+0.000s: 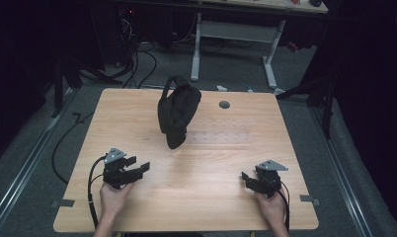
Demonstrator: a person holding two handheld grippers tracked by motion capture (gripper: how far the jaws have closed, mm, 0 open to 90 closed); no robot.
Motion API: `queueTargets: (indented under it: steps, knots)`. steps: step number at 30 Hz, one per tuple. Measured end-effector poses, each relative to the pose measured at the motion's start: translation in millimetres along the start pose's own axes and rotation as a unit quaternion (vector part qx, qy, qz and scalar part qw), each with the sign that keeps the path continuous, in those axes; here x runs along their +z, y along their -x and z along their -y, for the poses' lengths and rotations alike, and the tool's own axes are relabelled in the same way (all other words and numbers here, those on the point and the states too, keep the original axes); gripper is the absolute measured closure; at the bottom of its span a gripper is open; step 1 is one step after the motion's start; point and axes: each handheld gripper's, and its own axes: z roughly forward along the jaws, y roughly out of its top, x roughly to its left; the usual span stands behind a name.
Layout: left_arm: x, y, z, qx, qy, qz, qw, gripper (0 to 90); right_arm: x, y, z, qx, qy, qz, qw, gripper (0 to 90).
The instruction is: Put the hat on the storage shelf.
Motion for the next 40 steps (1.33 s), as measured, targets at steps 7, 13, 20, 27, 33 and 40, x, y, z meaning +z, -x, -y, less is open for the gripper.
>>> queueTargets:
  steps: [7, 13, 20, 27, 33, 40]
  knots:
    - [4.6, -0.6, 11.2, 0.015, -0.017, -0.024, 0.9995, 36.4, 0.0, 0.0, 0.0, 0.000, 0.000, 0.000, 1.0000, 36.3]
    - [8.0, -2.9, 20.6, 0.013, -0.026, -0.035, 0.9990, 36.5, 0.0, 0.0, 0.0, 0.000, 0.000, 0.000, 1.0000, 36.3]
    - [14.1, -2.6, 28.0, 0.029, -0.040, -0.061, 0.9969, 36.3, 0.0, 0.0, 0.0, 0.000, 0.000, 0.000, 1.0000, 36.3]
    - [22.9, 0.5, 31.3, 0.059, -0.063, -0.102, 0.9910, 32.9, 0.0, 0.0, 0.0, 0.000, 0.000, 0.000, 1.0000, 36.3]
    - [25.2, 1.4, 33.7, 0.069, -0.057, -0.109, 0.9900, 30.8, 0.0, 0.0, 0.0, 0.000, 0.000, 0.000, 1.0000, 36.3]
    - [25.2, 1.5, 33.9, 0.068, -0.056, -0.109, 0.9901, 30.8, 0.0, 0.0, 0.0, 0.000, 0.000, 0.000, 1.0000, 36.3]
